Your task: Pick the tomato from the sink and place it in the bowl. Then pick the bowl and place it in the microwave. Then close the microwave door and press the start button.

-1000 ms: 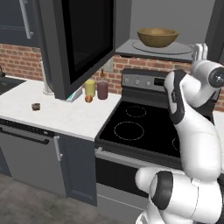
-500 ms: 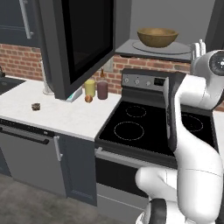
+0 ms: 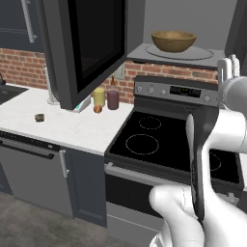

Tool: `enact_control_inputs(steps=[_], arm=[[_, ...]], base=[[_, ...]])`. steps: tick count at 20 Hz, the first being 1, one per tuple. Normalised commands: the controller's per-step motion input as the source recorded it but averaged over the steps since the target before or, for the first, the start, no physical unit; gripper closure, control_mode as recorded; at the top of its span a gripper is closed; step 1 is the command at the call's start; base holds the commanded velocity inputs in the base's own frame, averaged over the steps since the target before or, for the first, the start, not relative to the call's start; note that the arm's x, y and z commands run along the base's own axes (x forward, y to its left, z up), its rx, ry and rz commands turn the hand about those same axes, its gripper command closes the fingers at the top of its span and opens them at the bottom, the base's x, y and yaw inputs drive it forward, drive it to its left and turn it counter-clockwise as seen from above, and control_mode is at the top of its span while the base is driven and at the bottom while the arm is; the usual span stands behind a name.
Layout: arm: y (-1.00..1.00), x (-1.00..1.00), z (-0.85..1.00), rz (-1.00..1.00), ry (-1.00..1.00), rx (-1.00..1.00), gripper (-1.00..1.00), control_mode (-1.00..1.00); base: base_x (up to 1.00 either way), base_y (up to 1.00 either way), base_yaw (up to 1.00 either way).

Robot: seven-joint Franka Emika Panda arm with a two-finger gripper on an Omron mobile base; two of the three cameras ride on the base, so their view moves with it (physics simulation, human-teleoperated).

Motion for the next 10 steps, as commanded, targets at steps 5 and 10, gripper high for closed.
enact_control_inputs(steps=[5, 10], arm=[[0.55, -1.0, -0.04, 0.01, -0.25, 0.05, -1.0, -1.0], [0.94, -0.82, 0.0, 0.0, -0.27, 0.01, -1.0, -1.0]], base=[[0.0, 0.0, 0.0], [0.0, 0.0, 0.0]])
